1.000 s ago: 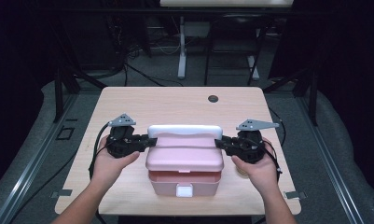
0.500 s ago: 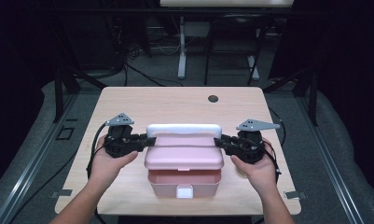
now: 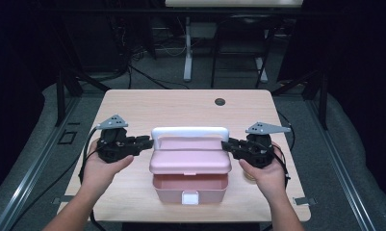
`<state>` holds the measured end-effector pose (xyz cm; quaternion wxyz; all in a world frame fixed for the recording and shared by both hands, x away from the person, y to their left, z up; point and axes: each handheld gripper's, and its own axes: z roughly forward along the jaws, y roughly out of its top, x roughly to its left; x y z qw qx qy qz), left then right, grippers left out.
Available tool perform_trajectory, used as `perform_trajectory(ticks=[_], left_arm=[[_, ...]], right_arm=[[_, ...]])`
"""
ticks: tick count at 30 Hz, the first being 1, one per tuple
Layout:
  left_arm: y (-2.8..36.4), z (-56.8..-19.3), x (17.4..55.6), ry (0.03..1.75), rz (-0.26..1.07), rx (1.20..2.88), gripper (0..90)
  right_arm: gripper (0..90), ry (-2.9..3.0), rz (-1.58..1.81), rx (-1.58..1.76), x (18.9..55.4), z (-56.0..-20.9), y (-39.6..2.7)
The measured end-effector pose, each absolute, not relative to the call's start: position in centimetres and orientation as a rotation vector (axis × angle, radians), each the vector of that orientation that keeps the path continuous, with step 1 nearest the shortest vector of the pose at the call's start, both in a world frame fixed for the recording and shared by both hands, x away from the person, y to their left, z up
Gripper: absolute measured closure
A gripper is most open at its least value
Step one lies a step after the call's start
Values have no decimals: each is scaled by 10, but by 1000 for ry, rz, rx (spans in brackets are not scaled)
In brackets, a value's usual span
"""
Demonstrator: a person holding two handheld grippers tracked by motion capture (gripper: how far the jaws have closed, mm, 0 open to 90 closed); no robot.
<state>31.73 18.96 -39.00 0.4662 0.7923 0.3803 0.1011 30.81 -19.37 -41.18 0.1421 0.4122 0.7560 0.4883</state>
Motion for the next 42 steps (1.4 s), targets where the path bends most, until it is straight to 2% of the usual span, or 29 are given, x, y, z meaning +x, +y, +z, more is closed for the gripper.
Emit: perform_trajectory(ticks=[9,16,28,42], left_arm=[[219,-402,297,957,253,1966,821],[226,-420,286,961,224,1987,893],[197,-447,279,916,155,2053,897],[166,-448,279,848,116,2092,898]], right_arm=[[734,2172,1417,1197,307,-411,-194],[734,2169,1417,1200,307,-411,-194],[734,2164,1415,1200,306,-412,-193],[733,2168,1403,1205,305,-414,-192]])
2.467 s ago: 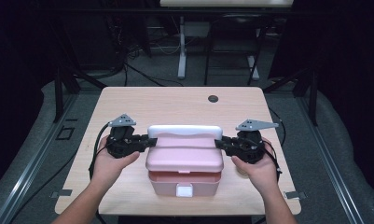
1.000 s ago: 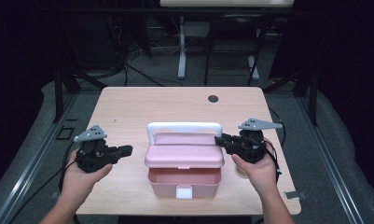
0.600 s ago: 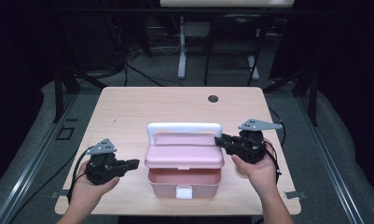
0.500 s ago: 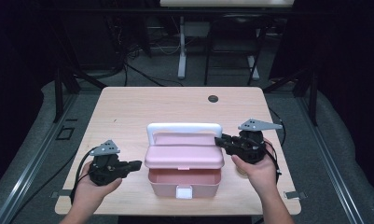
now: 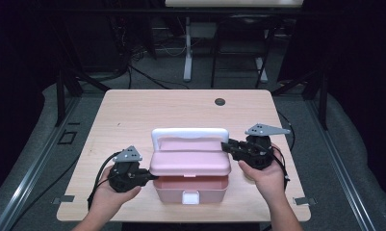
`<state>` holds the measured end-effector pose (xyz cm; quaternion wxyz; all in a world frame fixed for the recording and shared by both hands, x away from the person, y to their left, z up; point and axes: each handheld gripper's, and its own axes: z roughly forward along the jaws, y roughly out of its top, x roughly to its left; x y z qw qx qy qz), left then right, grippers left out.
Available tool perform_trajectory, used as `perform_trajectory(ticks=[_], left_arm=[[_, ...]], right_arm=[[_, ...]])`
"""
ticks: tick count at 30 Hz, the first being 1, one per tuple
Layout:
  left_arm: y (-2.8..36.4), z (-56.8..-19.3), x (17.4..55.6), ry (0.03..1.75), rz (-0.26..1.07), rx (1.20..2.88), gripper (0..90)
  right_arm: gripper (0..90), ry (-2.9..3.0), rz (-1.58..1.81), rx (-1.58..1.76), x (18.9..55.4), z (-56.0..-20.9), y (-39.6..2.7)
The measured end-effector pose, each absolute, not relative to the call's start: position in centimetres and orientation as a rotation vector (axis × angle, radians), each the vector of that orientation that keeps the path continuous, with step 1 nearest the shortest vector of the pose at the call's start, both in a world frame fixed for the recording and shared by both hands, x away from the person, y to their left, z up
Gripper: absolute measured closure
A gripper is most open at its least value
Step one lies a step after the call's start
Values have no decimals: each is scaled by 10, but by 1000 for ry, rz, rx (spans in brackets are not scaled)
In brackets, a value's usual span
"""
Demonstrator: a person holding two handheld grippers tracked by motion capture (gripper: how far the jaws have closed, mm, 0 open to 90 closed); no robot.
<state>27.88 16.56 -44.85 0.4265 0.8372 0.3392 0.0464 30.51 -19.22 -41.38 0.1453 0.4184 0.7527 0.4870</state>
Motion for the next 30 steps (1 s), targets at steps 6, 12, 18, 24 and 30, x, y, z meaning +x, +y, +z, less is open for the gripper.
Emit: perform_trajectory(ticks=[6,12,18,24,30], left_arm=[[162,-448,278,834,106,2101,898],[162,-446,277,827,107,2103,898],[161,-444,277,831,109,2100,898],[161,-439,278,830,121,2087,898],[160,-430,280,827,138,2085,898]], right_arm=[[733,2168,1401,1206,305,-414,-192],[729,2168,1405,1211,305,-415,-193],[714,2155,1417,1216,303,-412,-197],[728,2115,1410,1208,295,-402,-207],[771,2104,1356,1218,288,-408,-217]])
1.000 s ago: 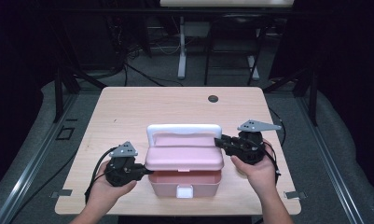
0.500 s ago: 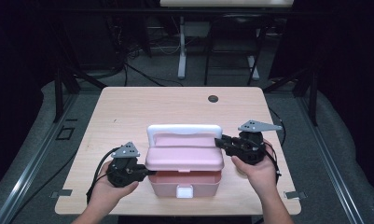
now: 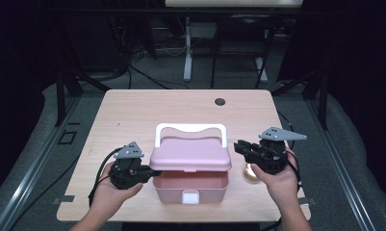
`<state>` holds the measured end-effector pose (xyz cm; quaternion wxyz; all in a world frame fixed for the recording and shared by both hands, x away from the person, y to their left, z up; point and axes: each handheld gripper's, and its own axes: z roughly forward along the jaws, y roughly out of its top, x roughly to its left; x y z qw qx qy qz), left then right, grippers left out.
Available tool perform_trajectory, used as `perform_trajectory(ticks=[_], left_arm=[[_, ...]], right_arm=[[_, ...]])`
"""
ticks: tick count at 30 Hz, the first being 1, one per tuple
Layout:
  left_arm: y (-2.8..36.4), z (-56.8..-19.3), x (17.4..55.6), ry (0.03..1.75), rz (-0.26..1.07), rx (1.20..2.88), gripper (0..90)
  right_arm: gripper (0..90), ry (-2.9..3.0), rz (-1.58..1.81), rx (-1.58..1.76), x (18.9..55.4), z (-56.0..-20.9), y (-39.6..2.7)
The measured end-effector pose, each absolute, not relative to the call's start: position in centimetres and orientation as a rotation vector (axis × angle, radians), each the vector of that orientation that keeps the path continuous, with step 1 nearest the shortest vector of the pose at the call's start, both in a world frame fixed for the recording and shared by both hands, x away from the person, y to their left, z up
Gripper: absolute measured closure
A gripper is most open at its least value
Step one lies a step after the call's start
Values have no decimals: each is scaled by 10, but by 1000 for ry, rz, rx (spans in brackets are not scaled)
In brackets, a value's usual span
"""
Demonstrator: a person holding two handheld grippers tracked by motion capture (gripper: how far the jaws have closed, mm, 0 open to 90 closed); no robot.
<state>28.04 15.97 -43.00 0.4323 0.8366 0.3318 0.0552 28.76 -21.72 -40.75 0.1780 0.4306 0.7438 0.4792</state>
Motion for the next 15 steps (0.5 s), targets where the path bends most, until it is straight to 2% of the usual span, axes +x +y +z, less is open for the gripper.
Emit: perform_trajectory(ticks=[15], left_arm=[[157,-406,291,823,178,2075,898]], right_arm=[[887,2175,1319,1224,275,-436,-218]])
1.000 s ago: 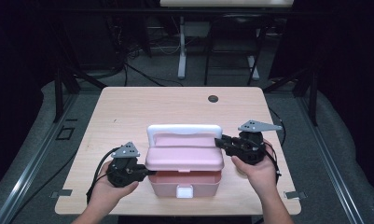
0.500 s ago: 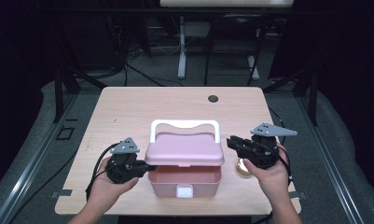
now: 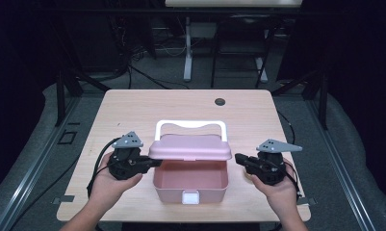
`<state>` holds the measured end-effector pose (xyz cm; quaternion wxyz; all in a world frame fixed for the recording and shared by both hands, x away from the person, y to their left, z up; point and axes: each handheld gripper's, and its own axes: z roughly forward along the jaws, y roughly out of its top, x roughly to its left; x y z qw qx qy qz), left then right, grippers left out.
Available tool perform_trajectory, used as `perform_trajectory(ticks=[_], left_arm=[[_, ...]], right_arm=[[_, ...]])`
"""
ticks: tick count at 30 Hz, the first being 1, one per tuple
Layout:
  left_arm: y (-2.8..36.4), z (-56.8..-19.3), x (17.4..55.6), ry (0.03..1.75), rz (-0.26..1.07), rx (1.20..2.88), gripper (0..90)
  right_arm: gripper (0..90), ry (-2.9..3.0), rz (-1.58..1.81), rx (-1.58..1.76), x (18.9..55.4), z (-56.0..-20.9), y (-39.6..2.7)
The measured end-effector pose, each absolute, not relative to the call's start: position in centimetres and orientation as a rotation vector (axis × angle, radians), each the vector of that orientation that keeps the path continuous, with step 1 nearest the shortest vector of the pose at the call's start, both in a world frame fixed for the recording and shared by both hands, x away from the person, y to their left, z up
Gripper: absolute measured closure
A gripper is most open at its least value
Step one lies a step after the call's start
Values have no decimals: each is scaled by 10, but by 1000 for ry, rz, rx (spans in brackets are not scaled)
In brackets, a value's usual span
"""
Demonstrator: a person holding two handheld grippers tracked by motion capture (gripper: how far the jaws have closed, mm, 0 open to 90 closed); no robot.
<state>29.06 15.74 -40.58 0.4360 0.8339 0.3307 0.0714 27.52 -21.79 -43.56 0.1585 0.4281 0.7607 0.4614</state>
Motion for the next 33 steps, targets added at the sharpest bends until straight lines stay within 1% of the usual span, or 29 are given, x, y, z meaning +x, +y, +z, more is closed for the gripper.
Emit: perform_trajectory(ticks=[13,33], left_arm=[[158,-393,302,828,190,2053,899],[157,-384,314,851,195,2030,899]], right_arm=[[894,2268,1305,1176,271,-453,-198],[897,2395,1264,1137,268,-476,-174]])
